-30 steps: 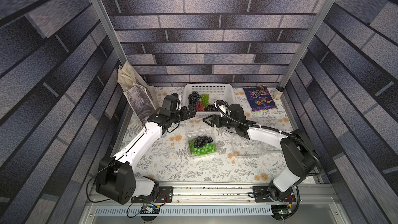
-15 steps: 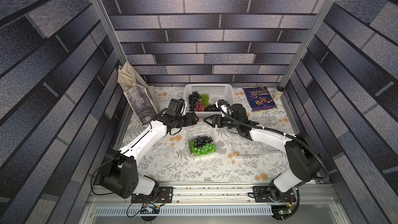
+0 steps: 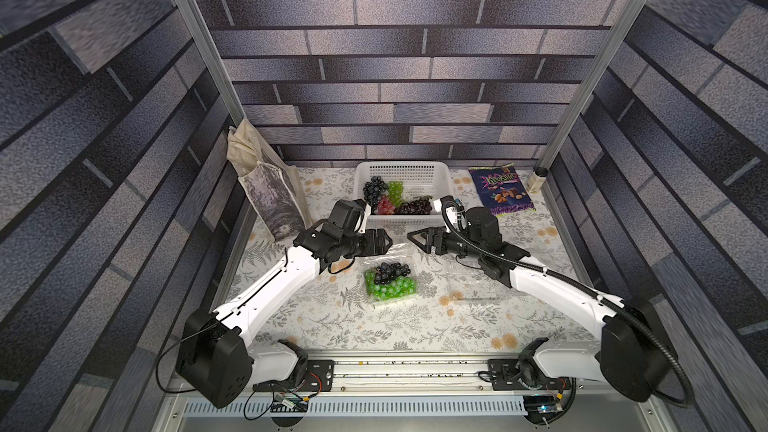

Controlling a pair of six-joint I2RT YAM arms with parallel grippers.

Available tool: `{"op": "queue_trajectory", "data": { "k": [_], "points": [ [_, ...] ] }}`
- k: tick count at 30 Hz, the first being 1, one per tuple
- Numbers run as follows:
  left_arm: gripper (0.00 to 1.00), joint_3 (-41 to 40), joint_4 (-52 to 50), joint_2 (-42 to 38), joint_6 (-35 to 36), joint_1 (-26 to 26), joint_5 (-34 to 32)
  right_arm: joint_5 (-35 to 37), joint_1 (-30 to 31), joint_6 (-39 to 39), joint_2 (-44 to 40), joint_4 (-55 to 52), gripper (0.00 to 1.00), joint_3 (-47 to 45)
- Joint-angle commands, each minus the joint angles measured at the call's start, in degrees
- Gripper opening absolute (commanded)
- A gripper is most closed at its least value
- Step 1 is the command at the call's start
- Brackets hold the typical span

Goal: Pack grapes into containers
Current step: Close the packing box at the center of the board.

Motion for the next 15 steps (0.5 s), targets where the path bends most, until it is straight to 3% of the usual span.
{"op": "queue_trajectory", "data": {
  "k": [1,7,15],
  "points": [
    [0.83,-1.21,-2.40,-1.66,-0.32,-2.82,-2.69,4.51,-0.22,0.31,-5.03,-8.06,0.77,-2.67],
    [0.83,-2.48,-2.58,-0.81,-1.46,-6.96,-4.70,4.82,0.17,5.60,-11.55,-11.12,0.73,-7.81],
    [0.83,-3.25,-3.50,1.00,-2.53,-11.98,-7.80,8.21,6.54,12.58,-15.53,-8.66,0.71,-14.70]
  ]
}}
